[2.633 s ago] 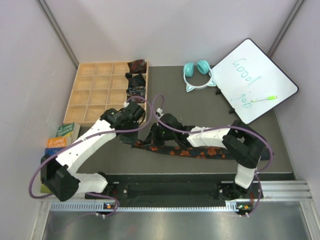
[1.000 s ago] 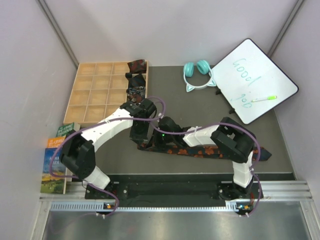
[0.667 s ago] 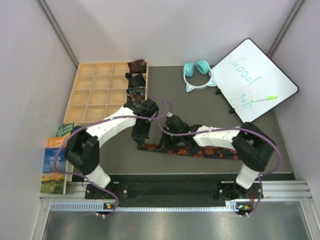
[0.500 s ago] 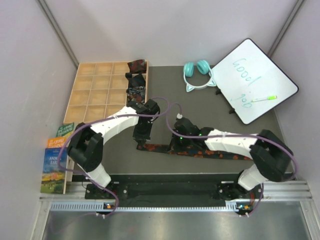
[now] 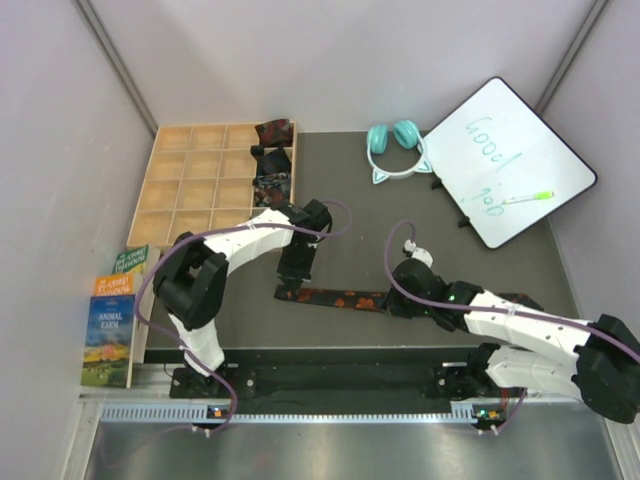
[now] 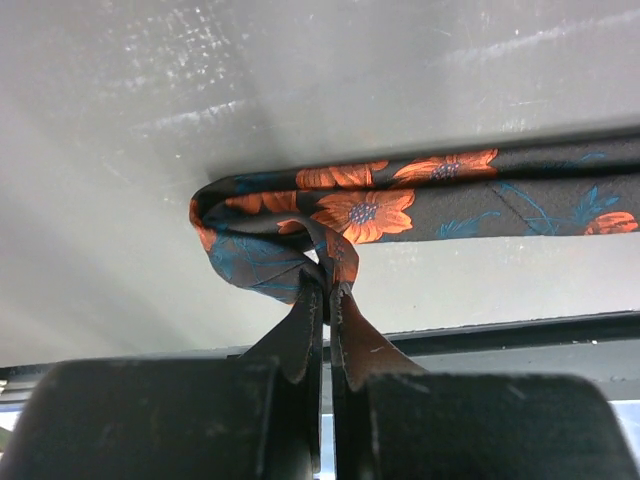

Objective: Roll the ties
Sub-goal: Roll the tie at the center of the board.

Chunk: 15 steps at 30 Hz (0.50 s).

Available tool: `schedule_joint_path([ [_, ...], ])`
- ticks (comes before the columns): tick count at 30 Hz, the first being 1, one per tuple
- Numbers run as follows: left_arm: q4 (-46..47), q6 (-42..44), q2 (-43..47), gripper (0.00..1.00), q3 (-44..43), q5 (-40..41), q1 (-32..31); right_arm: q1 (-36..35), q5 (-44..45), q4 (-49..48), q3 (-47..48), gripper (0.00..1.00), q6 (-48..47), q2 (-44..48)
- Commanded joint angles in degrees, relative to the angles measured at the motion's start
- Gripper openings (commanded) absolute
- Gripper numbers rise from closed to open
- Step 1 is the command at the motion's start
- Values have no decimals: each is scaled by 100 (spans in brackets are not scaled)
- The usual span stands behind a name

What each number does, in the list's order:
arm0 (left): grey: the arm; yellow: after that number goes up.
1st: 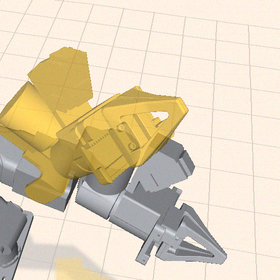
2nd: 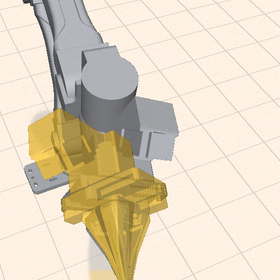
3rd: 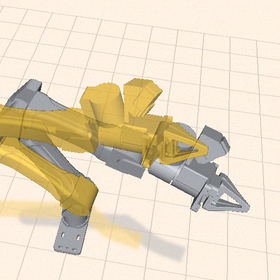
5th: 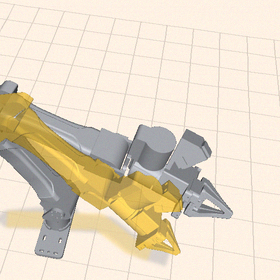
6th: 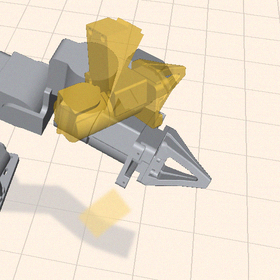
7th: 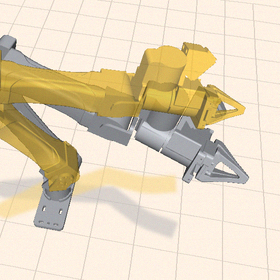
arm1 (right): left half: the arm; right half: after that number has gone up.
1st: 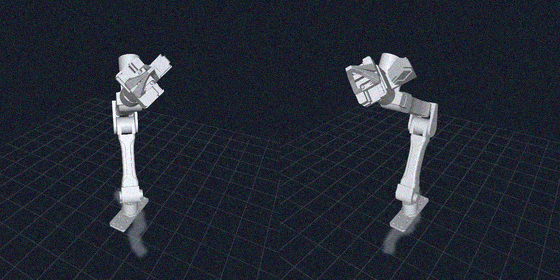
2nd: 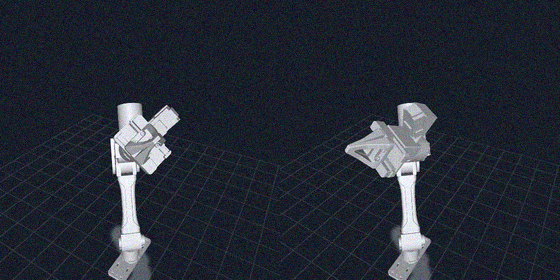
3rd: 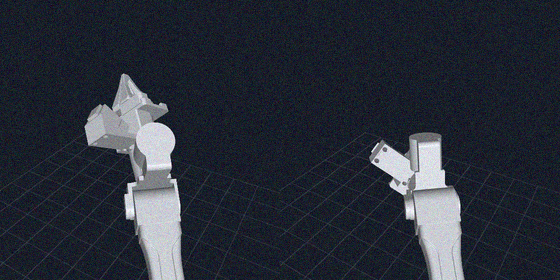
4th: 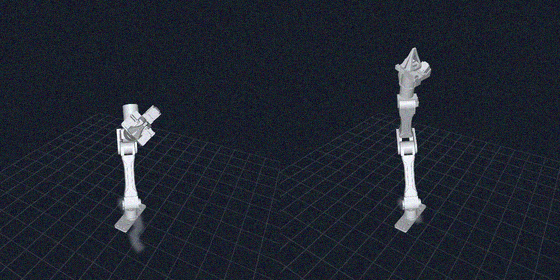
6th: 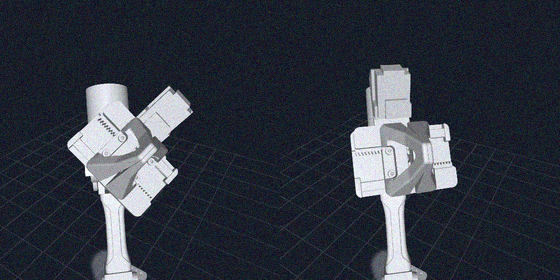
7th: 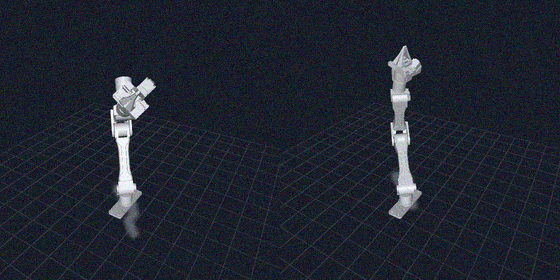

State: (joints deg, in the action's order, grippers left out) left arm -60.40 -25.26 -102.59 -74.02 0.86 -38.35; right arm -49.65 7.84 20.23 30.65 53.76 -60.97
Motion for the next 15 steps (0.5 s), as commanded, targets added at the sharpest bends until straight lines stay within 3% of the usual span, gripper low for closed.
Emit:
schedule_joint_path([
  [1,55,126,-165,0,-245,-60,-50,52,236,-572,-420,0,-85,33],
  [6,116,144,-270,1,-253,-225,-59,43,263,-766,-543,0,-181,129],
  [9,230,135,-245,8,-262,-323,-59,52,175,-880,-543,0,-252,42],
  [11,309,126,-209,16,-271,-402,-59,43,140,-906,-517,0,-295,-46],
  [15,476,65,-78,44,-315,-596,-59,43,104,-933,-464,0,-339,-152],
])
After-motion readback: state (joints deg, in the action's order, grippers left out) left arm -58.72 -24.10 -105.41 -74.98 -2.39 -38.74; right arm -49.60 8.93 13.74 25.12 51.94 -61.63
